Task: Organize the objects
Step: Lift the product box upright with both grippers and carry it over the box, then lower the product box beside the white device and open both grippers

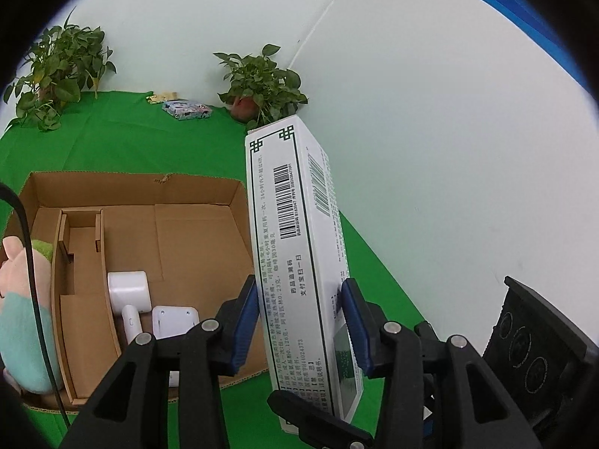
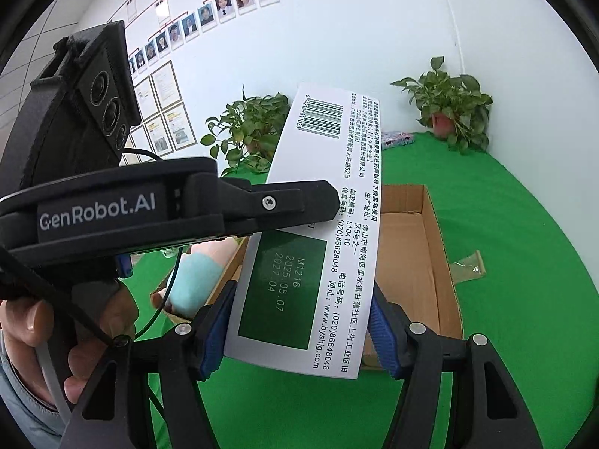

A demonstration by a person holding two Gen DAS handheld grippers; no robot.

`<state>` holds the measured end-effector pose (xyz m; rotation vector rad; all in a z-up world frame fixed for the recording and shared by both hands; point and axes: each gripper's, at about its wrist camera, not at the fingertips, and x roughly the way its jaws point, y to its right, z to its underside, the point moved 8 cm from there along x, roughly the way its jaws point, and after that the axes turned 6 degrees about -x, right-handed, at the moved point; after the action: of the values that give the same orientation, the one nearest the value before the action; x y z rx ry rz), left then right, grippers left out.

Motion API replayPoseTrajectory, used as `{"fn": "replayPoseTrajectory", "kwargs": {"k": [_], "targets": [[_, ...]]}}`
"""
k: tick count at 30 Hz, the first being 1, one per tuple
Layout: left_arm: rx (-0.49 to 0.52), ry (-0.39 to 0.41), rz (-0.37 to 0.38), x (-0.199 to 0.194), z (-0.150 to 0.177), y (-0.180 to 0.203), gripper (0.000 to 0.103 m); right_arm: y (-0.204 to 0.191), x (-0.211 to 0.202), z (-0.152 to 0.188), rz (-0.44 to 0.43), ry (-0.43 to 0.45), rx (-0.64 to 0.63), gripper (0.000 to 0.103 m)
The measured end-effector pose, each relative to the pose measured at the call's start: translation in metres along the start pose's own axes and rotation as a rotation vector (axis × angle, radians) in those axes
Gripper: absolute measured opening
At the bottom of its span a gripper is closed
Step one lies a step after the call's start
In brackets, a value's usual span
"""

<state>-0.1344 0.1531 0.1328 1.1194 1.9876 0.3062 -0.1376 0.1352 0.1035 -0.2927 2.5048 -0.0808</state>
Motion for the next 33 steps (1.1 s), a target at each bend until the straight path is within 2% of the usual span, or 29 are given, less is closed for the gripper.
{"fn": "replayPoseTrajectory", "kwargs": {"k": [4,9,17,19,23,33], "targets": [[-0.032,-0.034,-0.009,0.020,-0.004,-0.014,0.042,0.016,0.021,-0.008,-0.012,-0.049,0.012,0.062],[-0.071,-0.089,-0.036,0.047,0.002,-0.036,0.042,0.025,0.051,0.001,-0.041,-0.120,0.043,0.062],[-0.185,-0.213,-0.076,0.099,0.020,-0.082,0.042,0.040,0.098,0.031,-0.088,-0.262,0.101,0.062],[-0.200,-0.242,-0.081,0.111,0.026,-0.089,0.041,0.035,0.110,0.047,-0.093,-0.296,0.110,0.061],[-0.224,-0.303,-0.090,0.137,0.037,-0.102,0.039,0.049,0.137,0.069,-0.102,-0.381,0.161,0.060],[-0.282,-0.367,-0.086,0.162,0.051,-0.123,0.041,0.073,0.175,0.099,-0.088,-0.500,0.190,0.060]]}}
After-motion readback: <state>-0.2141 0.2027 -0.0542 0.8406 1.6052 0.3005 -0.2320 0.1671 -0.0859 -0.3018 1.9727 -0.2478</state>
